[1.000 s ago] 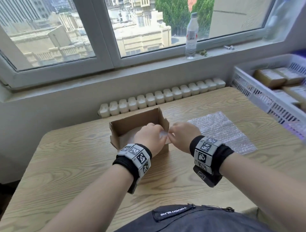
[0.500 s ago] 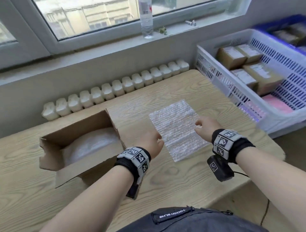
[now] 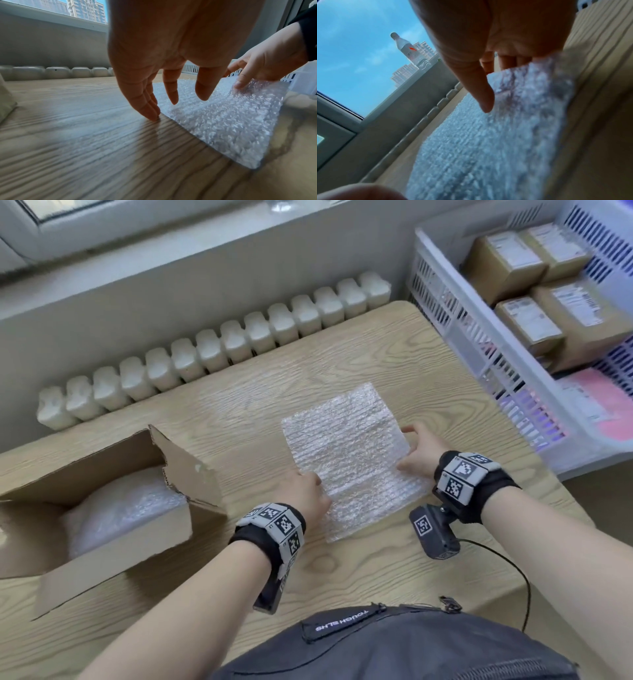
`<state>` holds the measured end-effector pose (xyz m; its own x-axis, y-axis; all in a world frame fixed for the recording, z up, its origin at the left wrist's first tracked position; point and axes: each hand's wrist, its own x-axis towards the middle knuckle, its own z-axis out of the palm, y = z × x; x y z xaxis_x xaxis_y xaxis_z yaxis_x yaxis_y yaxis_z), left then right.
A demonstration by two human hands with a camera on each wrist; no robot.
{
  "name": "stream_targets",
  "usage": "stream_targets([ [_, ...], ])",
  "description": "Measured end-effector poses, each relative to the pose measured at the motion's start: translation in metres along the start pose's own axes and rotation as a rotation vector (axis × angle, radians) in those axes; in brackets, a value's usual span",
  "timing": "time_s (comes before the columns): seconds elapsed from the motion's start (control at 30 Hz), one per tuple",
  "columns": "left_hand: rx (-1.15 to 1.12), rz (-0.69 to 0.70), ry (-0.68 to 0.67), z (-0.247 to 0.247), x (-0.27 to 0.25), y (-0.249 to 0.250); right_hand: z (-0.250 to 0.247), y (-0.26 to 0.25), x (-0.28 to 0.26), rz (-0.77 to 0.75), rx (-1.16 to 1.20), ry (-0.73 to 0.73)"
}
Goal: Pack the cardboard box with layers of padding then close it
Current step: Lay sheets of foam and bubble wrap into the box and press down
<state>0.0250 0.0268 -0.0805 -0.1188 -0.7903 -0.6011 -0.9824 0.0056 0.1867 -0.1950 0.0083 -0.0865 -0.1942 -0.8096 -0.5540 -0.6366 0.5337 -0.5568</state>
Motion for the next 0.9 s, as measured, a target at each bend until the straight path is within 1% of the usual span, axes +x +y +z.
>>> stream_targets([
  [0.1, -0.087, -0.017, 0.014, 0.001, 0.0, -0.002, -0.001, -0.006, -0.001, -0.109, 0.222, -0.041],
  [0.2, -0.289, -0.077, 0.075, -0.001, -0.007, -0.006, -0.004, -0.016, -0.01, -0.164, 0.447, -0.052],
  [0.3, -0.596, -0.124, 0.106, -0.007, -0.014, -0.014, -0.01, -0.029, -0.028, -0.2, 0.702, -0.09],
  [0.37, -0.886, -0.155, 0.052, -0.013, -0.022, -0.02, -0.015, -0.038, -0.046, -0.232, 0.841, -0.123],
  [0.4, -1.016, -0.151, 0.03, -0.016, -0.028, -0.022, -0.017, -0.043, -0.057, -0.253, 0.882, -0.129],
  [0.43, -1.096, -0.121, 0.04, -0.019, -0.034, -0.025, -0.019, -0.047, -0.067, -0.276, 0.907, -0.126],
  [0.47, -1.125, -0.076, 0.09, -0.022, -0.041, -0.029, -0.02, -0.051, -0.078, -0.298, 0.915, -0.116],
  [0.5, -1.134, -0.026, 0.159, -0.025, -0.048, -0.033, -0.021, -0.054, -0.088, -0.315, 0.9, -0.097],
  [0.57, -1.119, 0.059, 0.279, -0.033, -0.063, -0.043, -0.021, -0.06, -0.109, -0.349, 0.77, -0.03],
  [0.63, -1.041, 0.125, 0.387, -0.043, -0.082, -0.054, -0.02, -0.068, -0.131, -0.382, 0.567, 0.068],
  [0.7, -0.935, 0.183, 0.497, -0.055, -0.101, -0.065, -0.017, -0.079, -0.152, -0.425, 0.428, 0.143],
  [0.77, -0.801, 0.218, 0.62, -0.07, -0.123, -0.075, -0.01, -0.093, -0.17, -0.464, 0.318, 0.227],
  [0.83, -0.649, 0.228, 0.729, -0.084, -0.141, -0.088, -0.004, -0.108, -0.185, -0.493, 0.194, 0.371],
  [0.9, -0.565, 0.238, 0.814, -0.097, -0.16, -0.102, 0.002, -0.124, -0.199, -0.555, 0.118, 0.513],
])
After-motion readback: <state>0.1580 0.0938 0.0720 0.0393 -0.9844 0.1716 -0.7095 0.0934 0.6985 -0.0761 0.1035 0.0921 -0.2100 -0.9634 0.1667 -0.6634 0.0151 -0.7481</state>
